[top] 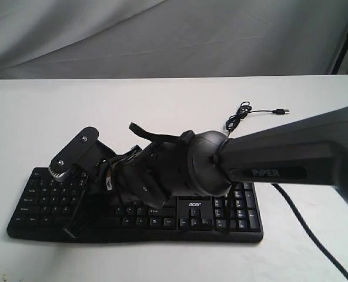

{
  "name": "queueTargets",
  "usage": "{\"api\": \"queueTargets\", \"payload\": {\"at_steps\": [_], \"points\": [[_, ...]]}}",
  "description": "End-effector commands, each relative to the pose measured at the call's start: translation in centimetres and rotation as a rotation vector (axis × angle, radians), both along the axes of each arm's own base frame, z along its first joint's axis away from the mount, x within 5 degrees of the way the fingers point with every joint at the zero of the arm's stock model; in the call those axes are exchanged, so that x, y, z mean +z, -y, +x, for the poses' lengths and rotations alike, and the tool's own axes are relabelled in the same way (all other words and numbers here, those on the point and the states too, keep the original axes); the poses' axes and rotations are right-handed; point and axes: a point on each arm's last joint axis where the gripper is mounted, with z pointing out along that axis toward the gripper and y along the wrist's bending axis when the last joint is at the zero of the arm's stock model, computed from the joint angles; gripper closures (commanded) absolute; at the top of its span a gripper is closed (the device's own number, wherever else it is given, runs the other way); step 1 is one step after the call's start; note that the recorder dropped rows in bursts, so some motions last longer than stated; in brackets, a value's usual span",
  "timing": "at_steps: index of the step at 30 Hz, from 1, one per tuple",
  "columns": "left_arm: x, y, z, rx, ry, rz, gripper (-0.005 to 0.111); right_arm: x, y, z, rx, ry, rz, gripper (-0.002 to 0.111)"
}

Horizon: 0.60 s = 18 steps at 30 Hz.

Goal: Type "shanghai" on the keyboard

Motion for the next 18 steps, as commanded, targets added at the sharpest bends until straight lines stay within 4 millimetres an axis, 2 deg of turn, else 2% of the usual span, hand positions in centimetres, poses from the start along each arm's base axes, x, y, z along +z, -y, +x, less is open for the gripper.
{"api": "queueTargets", "payload": {"at_steps": [1,6,18], "points": [[-0.1,0.0,0.0,-0.004,0.003,-0.003,0.107,0.4,0.0,0.1,-0.011,0.006,0.026,0.108],[-0.1,0.0,0.0,-0.004,0.003,-0.003,0.107,-1.1,-0.2,0.2,-0.012,-0.020,-0.008,0.108],[-0.1,0.0,0.0,-0.004,0.003,-0.003,0.107,-1.4,-0.2,0.6,-0.018,-0.007,0.005,0.108]]}}
